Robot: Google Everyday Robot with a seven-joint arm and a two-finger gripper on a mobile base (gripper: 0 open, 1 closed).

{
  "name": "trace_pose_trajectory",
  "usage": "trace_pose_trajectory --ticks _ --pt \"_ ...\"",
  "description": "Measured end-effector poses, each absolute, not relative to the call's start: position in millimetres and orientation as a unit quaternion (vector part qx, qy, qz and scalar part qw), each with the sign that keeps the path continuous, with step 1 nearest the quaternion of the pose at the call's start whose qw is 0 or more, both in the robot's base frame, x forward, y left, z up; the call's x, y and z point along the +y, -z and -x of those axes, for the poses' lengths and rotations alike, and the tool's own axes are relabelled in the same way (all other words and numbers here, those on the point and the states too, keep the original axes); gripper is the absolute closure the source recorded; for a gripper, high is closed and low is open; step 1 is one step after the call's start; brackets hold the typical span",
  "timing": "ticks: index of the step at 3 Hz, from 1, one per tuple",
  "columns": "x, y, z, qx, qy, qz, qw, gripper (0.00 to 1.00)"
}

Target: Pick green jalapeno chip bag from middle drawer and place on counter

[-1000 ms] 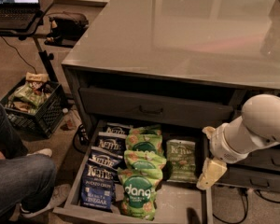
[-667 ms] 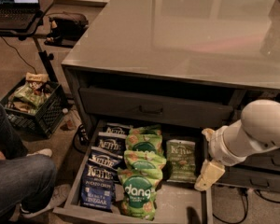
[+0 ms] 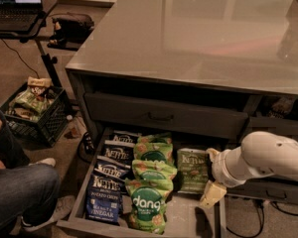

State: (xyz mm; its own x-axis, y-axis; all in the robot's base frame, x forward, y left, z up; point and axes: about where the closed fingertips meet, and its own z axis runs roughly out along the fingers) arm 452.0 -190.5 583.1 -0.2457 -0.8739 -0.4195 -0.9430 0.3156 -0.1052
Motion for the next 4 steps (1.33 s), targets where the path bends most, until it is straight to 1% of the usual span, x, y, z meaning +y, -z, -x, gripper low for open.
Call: trace_pose_trajectory --ticks 1,3,4 --pt "-184.1 -514.3 -466.6 0.779 -0.103 0.584 0.202 0.00" --pt "-183.6 -504.8 -463.9 0.785 -0.105 0.574 0.209 0.00" --pt "-201.0 -477.6 -466.1 0.798 -0.087 0.553 0.223 0.00"
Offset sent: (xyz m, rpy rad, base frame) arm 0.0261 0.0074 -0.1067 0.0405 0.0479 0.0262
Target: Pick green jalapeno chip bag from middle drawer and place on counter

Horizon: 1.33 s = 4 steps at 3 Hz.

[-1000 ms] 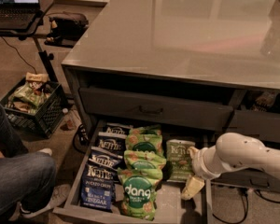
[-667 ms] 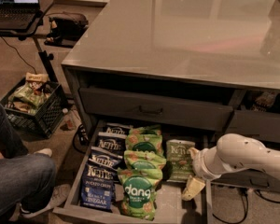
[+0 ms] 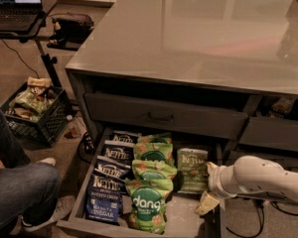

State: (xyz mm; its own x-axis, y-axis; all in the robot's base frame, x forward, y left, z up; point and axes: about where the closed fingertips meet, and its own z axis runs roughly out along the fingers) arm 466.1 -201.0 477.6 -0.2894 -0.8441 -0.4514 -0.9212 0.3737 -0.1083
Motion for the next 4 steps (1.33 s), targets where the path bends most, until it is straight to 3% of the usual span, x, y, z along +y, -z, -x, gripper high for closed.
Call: trace_pose_trajectory --ticks 4 --pt "-234.5 -397.4 -526.6 0.790 -0.056 0.553 0.258 0.00"
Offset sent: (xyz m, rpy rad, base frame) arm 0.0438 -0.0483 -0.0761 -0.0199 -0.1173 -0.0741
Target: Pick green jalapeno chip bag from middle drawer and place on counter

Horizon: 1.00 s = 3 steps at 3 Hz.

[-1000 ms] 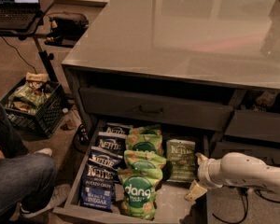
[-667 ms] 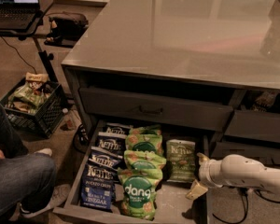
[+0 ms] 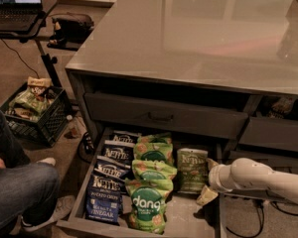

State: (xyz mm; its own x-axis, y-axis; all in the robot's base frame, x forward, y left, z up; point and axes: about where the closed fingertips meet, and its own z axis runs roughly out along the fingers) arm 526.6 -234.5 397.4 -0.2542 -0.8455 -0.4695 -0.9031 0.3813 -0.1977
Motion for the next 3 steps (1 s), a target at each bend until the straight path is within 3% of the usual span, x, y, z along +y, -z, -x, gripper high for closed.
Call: trace_pose_trajectory --ticks 3 --pt "-218.9 -360.3 -561.7 0.773 -0.077 0.585 0.233 0.00"
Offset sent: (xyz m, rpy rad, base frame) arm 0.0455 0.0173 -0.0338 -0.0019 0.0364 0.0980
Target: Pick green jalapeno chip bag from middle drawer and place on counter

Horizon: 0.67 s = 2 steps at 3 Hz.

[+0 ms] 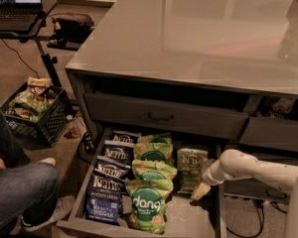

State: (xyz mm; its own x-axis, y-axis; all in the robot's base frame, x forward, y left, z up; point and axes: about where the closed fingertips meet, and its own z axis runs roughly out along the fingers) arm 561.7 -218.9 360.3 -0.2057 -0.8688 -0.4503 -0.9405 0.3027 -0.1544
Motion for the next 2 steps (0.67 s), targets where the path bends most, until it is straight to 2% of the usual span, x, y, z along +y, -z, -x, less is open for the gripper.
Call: trace_pose_trajectory --ticks 1,2 --pt "-218.6 -359.9 -562.2 0.773 -0.077 0.586 0.233 0.18" --pt "-218.6 -359.9 -562.2 0.773 -0.077 0.586 0.233 0.41"
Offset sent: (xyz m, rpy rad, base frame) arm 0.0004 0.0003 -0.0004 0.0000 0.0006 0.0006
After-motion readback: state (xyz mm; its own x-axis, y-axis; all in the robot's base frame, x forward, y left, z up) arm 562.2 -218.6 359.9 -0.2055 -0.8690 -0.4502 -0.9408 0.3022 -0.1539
